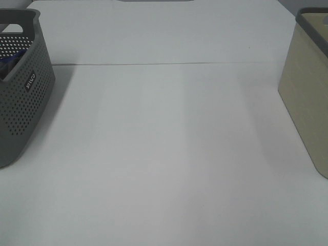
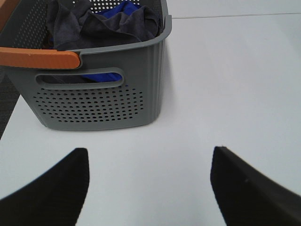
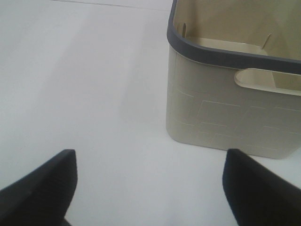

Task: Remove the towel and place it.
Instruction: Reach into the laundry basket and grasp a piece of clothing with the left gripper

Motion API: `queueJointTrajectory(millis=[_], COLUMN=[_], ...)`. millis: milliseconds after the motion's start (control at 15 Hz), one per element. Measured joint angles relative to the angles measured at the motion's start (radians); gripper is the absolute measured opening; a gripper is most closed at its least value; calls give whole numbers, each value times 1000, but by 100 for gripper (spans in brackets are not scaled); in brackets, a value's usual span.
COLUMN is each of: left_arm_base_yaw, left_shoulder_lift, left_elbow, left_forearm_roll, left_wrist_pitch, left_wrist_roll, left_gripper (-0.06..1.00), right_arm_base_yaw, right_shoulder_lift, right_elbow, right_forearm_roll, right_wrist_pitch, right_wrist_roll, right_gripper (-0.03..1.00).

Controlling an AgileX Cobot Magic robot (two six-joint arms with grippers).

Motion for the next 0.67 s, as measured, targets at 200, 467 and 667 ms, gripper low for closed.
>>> queueJointTrajectory(millis=[200, 467, 667], left_arm_base_yaw=[0, 0, 0], left_shoulder_lift=[0, 0, 0], left_elbow=[0, 0, 0], left_forearm_roll=[0, 0, 0], left_wrist_pitch=[0, 0, 0], left_wrist_roll=[0, 0, 0], left_gripper=[68, 68, 68], right_arm_base_yaw=[0, 0, 0], right_shoulder_lift=[0, 0, 0], right_elbow=[0, 0, 0], right_forearm_roll=[0, 0, 0], right_wrist_pitch=[0, 0, 0], right_wrist_roll=[0, 0, 0], right_gripper=[82, 82, 82])
